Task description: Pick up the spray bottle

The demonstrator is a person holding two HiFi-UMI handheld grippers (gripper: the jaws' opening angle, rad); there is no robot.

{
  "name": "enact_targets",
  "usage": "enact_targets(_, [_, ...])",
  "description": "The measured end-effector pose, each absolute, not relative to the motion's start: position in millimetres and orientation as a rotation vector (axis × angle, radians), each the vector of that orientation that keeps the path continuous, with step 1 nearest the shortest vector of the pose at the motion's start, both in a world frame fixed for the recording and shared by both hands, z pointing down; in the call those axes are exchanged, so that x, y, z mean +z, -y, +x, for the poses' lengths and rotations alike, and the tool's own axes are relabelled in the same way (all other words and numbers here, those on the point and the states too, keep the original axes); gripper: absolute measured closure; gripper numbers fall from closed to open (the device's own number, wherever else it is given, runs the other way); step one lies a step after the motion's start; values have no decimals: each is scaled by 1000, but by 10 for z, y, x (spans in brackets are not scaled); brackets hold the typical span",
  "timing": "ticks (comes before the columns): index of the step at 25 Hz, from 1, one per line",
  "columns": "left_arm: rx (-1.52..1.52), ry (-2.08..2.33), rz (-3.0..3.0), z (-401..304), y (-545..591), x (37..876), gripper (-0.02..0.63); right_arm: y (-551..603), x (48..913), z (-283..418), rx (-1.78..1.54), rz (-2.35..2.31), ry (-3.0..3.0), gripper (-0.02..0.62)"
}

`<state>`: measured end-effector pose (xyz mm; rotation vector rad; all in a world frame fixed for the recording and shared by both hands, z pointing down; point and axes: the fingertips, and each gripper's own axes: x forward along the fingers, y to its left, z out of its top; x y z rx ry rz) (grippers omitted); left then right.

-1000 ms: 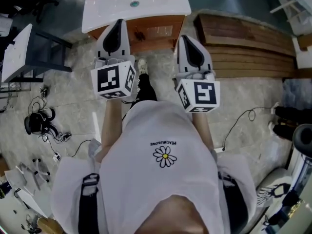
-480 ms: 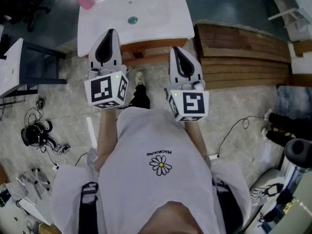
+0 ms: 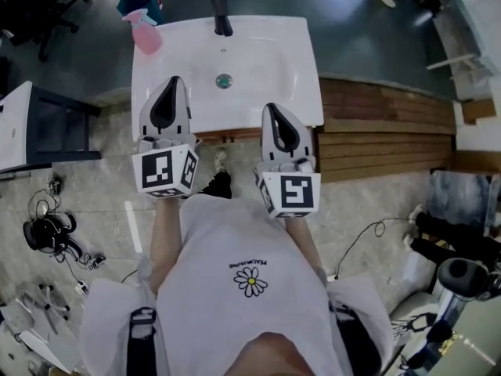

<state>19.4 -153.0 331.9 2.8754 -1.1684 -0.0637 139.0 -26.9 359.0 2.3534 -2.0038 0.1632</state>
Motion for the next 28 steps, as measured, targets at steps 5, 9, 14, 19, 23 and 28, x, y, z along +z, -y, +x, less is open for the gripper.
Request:
enact_targets(5, [-104,1144,2794,175,2022,3380,586,849,3606,1366,208,2315,2047,566])
enact_targets(9, [-116,1147,2752,90,2382,3372,586,1189,3589,1277,222,2295,2056,566])
enact_targets(14, [-154,1152,2738,55,2635,3321,586,1448,3675,1233,261,2251,2026,565])
enact_targets(19, [-160,1218,2757,73,2729,3253,586,1597,3659,1295,253,2220,2026,566])
enact_targets(23, [-214,1358,2766,-3,2749,3127,586,1753,3615,1368,234,2208,2084,565])
enact_targets(28, [-234,1473,2767,-50,2774,3000,586,1894,3502,1362,194,2178,2184,566])
